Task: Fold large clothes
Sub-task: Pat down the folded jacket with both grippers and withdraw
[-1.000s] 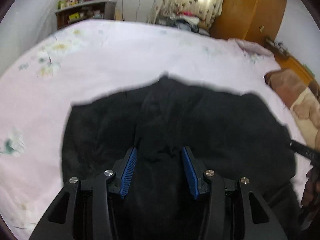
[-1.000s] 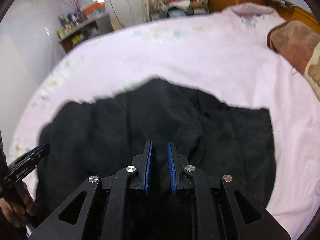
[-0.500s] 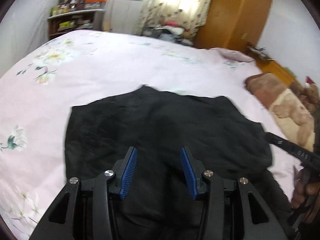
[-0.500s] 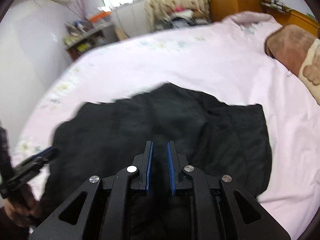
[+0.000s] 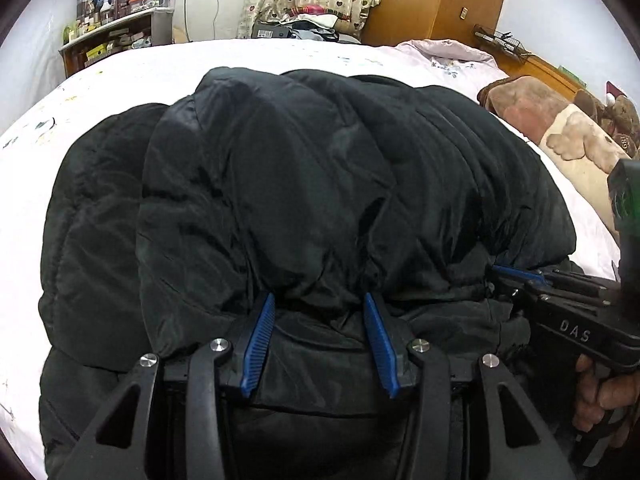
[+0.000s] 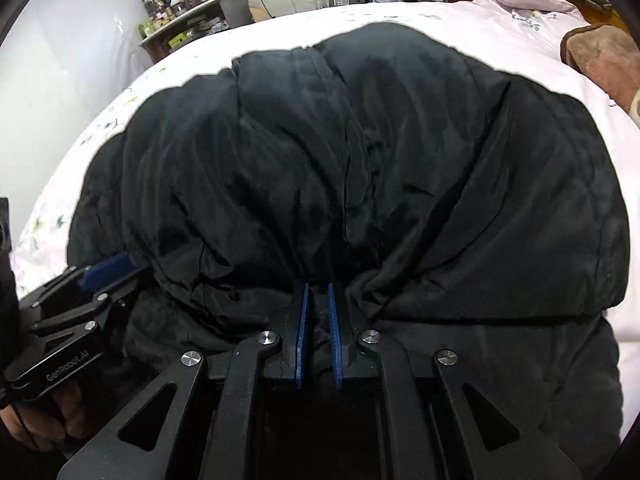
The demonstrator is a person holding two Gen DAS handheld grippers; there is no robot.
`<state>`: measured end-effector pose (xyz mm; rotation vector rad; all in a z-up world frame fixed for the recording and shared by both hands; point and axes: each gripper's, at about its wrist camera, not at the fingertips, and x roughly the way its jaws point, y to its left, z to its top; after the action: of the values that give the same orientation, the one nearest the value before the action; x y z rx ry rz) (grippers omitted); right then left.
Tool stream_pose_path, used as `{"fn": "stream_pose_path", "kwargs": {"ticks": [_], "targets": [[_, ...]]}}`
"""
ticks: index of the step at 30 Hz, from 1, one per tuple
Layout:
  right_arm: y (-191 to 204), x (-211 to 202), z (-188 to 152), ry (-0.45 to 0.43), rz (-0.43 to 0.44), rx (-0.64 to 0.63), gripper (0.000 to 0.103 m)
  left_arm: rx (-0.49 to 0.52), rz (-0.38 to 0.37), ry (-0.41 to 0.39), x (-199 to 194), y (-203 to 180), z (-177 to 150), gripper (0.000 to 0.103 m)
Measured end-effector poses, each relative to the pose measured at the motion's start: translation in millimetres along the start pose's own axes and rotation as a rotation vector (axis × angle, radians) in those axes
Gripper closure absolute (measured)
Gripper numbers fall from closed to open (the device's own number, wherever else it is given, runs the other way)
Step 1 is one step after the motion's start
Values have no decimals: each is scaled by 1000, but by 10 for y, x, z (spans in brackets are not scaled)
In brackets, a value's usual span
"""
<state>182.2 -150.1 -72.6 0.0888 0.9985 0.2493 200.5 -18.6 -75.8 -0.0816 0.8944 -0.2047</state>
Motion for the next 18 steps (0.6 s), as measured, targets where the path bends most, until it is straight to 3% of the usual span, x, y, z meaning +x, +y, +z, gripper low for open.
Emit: {"fn": "stream_pose_path", "kwargs": {"ticks": [8,11,13,16,18], "targets": [[92,-133,20,2,-9,2,95,-20,-23,17,-273,0,130,55],[113,-488,26,-68,15,26,93,-15,-27,-66,-610,47,145,55],[177,-630,0,-107,35,5,93,-14,-17,-72,-632,107,96,55],[272,-408,-86,-35,25,-38,93,-32,2,7,-354,224,-83,55],[250,-203,-157,16,15,-48,93,-2,16,1,-304,215,-177,55]]}}
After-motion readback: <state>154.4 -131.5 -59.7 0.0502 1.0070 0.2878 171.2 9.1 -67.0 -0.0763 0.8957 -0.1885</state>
